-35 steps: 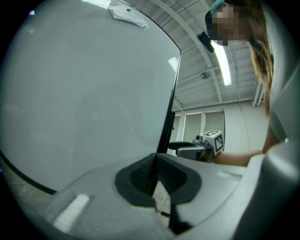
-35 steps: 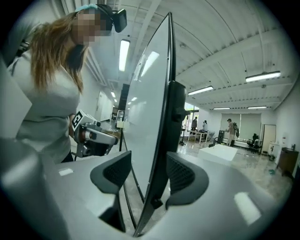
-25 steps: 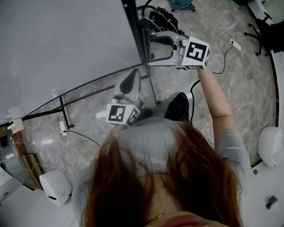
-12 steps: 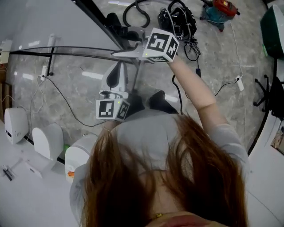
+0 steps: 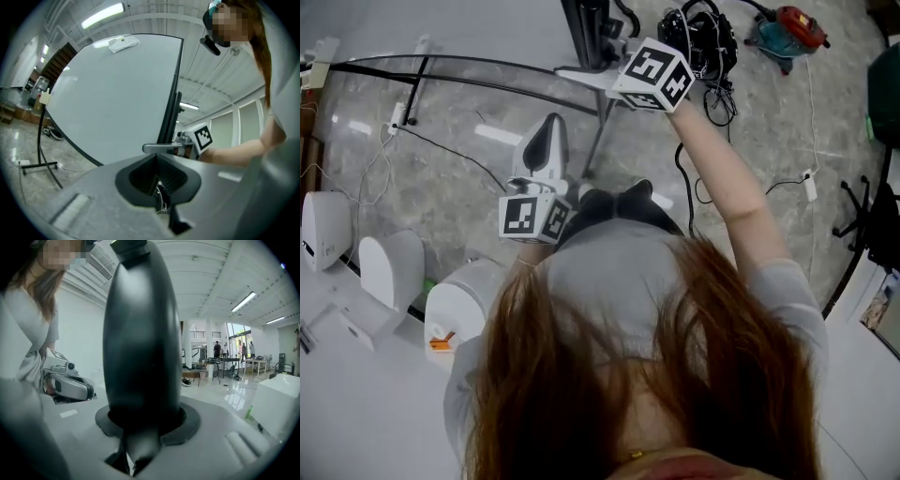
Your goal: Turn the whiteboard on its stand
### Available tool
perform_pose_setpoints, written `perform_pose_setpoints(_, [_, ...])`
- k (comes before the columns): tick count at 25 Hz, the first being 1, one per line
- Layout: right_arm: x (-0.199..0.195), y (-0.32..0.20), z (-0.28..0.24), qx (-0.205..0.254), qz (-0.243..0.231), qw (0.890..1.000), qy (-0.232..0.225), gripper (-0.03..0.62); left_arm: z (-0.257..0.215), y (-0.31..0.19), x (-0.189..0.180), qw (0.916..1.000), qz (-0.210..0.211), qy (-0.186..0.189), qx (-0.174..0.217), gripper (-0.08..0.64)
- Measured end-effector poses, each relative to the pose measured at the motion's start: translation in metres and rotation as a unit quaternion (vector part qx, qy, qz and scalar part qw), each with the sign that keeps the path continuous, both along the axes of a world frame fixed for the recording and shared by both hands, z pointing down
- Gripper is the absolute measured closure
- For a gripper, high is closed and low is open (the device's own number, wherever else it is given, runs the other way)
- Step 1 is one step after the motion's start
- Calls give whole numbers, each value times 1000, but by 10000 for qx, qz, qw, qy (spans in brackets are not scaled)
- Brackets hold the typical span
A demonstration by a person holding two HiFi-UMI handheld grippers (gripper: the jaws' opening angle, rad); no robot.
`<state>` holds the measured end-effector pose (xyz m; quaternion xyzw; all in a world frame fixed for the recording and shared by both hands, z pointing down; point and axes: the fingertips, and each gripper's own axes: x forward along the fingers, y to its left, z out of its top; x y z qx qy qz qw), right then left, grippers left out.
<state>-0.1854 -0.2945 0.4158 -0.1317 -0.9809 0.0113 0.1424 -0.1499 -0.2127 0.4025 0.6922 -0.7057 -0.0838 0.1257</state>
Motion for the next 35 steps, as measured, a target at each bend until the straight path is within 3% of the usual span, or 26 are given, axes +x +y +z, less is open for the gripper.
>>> perform_pose_setpoints(8, [10, 3, -4, 163, 124, 9997, -93, 463, 7, -10, 14, 9970, 759, 104, -89, 561])
perform_pose_setpoints(16, [56, 11, -4, 118, 110, 9998, -104, 463, 13, -29, 57, 9906, 1353, 114, -184, 561])
perform_pose_setpoints(25, [106, 26, -5, 119, 186, 9996, -179, 462, 1, -28, 111, 9969, 782, -125, -20, 561])
perform_pose_setpoints(30, [133, 29, -6, 80, 191, 9996, -217, 460, 0, -27, 137, 9989, 296, -351, -129, 560])
perform_pose_setpoints(35, [146, 38, -6, 49, 226, 9992, -324, 459, -3, -17, 151, 9977, 339, -577, -125, 560])
